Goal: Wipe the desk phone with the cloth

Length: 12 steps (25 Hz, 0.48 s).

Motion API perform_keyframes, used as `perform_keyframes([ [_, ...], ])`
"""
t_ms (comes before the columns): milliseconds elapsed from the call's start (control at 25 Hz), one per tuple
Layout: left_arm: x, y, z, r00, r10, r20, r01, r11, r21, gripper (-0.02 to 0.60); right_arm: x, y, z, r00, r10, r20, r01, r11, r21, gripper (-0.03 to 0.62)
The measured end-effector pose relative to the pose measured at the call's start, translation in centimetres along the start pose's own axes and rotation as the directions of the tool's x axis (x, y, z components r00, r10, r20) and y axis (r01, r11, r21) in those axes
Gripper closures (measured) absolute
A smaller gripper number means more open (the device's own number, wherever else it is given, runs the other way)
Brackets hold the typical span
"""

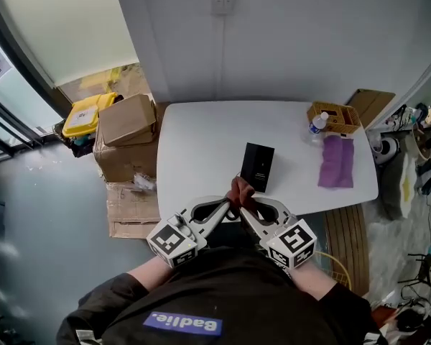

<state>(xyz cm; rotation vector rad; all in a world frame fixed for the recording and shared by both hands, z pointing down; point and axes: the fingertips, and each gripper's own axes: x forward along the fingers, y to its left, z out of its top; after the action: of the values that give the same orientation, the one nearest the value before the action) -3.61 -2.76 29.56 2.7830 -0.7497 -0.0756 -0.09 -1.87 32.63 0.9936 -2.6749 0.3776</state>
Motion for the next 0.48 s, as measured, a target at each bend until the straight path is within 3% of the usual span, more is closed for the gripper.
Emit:
perform_keyframes([
  [240, -0.6, 0.0, -0.3, 0.999, 0.033, -0.005, -0.033, 0.999, 0.016, 0.581, 0.1, 0.2, -0.4, 1.000, 0.022, 0.002, -0.022, 1.000, -0.002, 0.523],
  [480, -0.5, -1.2, -0.1, 1.000, -0.006, 0.026, 0.006, 1.000, 0.022, 0.581, -0.4, 0.3, 0.0, 0.999, 0.030, 0.013, -0.029, 0.999, -0.020, 0.523],
])
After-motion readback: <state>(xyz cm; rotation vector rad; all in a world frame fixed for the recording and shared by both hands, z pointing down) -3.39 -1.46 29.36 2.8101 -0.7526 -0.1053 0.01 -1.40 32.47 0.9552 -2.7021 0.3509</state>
